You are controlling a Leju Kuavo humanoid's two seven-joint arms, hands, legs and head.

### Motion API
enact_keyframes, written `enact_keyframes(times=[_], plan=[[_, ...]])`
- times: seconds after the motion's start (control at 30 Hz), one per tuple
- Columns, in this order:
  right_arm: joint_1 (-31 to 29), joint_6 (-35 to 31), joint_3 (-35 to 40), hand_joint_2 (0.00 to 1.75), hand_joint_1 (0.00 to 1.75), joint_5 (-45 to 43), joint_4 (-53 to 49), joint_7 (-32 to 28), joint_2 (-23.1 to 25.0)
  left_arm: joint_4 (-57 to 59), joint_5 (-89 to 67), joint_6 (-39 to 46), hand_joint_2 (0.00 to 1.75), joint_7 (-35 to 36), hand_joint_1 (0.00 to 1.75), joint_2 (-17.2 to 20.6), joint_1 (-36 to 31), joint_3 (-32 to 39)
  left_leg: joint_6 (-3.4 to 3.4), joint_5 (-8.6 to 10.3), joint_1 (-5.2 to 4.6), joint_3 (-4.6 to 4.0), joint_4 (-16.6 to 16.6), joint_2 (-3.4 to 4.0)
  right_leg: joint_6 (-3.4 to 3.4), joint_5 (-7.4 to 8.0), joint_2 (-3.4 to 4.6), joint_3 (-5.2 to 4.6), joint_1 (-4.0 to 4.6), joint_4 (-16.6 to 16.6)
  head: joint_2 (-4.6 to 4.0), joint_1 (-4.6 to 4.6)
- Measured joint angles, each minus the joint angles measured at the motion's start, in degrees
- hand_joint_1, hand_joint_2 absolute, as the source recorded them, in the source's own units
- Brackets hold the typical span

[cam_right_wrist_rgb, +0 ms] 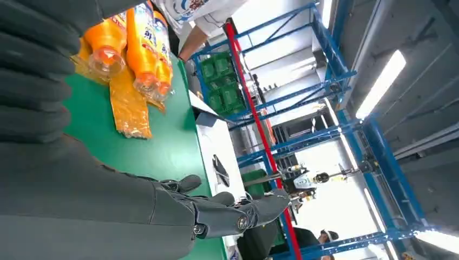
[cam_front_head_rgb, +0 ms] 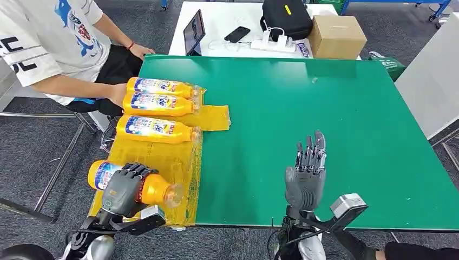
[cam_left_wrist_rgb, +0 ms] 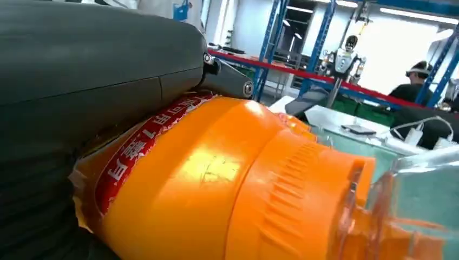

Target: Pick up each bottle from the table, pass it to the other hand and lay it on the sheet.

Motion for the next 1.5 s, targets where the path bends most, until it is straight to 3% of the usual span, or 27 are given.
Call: enact_keyframes(times=[0.37,0.9,1.5], plan=[[-1.3,-0.9,1.3,1.75,0.00,5.5,0.4,0.1,0.0,4.3,-4.1,2.8,1.75,2.1,1.75,1.6,-5.1,-3.0,-0.02,0.03,0.00,0.01,0.0,-0.03,0.01,0.01,-0.01,0.00,0.00,0.0,0.00,0.02],[-4.5,-0.3,9.8,1.75,0.00,12.5,5.3,1.9,-0.2,21.2,-6.6,4.0,1.75,4.7,1.75,0.0,-19.1,-5.2,-0.03,0.05,0.00,0.01,0.0,0.01,0.01,0.02,0.00,0.00,0.00,0.0,0.00,0.00],[-4.9,0.8,11.5,1.75,0.00,12.4,7.6,2.2,-0.4,33.2,-6.1,-4.2,1.75,6.8,1.75,0.0,-24.6,-7.4,-0.03,0.05,0.00,0.00,0.0,-0.06,0.01,0.02,-0.02,0.06,0.00,0.0,0.00,0.00]])
